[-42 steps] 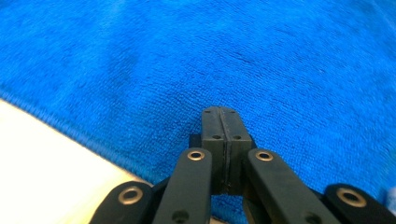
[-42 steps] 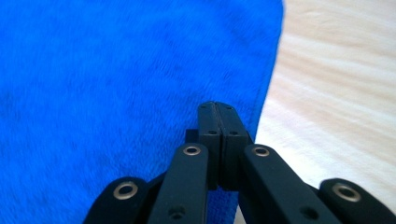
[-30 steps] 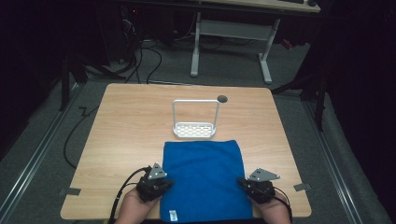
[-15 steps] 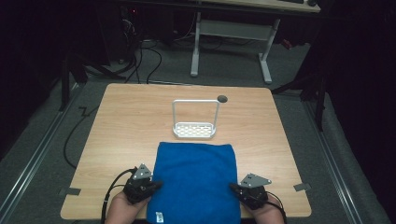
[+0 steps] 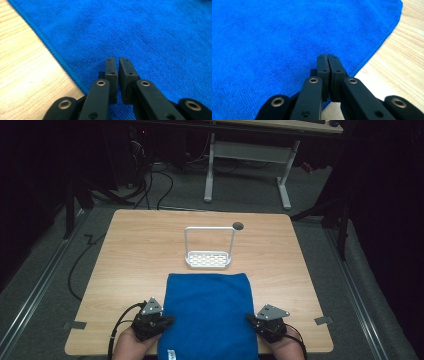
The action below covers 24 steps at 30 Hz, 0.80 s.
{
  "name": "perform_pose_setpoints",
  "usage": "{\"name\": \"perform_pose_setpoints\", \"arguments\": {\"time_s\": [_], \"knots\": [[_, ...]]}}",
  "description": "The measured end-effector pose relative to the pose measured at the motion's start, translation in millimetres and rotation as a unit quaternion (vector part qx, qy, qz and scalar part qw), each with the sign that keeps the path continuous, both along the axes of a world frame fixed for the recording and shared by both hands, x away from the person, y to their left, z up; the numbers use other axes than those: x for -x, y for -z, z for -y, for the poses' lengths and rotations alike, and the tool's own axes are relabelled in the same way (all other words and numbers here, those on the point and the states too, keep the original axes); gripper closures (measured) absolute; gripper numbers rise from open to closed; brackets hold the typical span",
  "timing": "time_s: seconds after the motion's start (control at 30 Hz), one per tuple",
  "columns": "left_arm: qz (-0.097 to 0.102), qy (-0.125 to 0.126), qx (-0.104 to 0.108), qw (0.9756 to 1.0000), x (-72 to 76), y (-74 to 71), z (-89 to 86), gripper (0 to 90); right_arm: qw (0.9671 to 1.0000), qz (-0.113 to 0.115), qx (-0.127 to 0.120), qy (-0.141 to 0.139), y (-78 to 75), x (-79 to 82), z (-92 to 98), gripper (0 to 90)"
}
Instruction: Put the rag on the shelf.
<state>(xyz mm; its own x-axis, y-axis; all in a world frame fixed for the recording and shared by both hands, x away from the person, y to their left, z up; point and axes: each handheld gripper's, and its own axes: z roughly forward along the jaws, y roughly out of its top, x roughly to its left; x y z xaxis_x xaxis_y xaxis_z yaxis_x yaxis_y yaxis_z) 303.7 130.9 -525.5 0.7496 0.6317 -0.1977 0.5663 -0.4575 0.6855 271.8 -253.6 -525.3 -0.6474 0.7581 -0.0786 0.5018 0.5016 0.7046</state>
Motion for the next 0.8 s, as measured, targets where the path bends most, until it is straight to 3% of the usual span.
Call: {"name": "perform_pose_setpoints", "arguments": {"time_s": [0.2, 0.3, 0.33, 0.37, 0.6, 0.8], "knots": [[0.004, 0.01, 0.001, 0.9999, 1.3, -0.9, 3.0, 79.6, 1.0, 0.001, 0.001, 0.005, -0.1, -1.3, 1.6, 84.7], [0.02, 0.009, 0.01, 0.9997, 2.2, -3.6, 3.0, 72.0, 0.9999, 0.003, -0.006, 0.012, -1.3, -1.4, 4.9, 80.6], [0.029, 0.007, 0.016, 0.9994, 2.7, -4.9, 2.4, 69.0, 0.9996, 0.007, -0.019, 0.02, -2.3, -1.9, 9.2, 77.1], [0.045, -0.003, 0.024, 0.9987, 3.1, -7.1, 0.1, 67.2, 0.9993, 0.008, -0.026, 0.024, -2.9, -2.2, 11.5, 75.8], [0.073, -0.04, 0.055, 0.9951, -6.6, -11.1, -4.8, 59.1, 0.9976, 0.036, -0.04, 0.044, -3.1, -5.5, 20.8, 65.4], [0.103, -0.058, 0.055, 0.9915, -25.3, -19.2, 9.6, 54.9, 0.9953, 0.053, -0.06, 0.055, -4.4, -8.1, 27.5, 62.2]]}}
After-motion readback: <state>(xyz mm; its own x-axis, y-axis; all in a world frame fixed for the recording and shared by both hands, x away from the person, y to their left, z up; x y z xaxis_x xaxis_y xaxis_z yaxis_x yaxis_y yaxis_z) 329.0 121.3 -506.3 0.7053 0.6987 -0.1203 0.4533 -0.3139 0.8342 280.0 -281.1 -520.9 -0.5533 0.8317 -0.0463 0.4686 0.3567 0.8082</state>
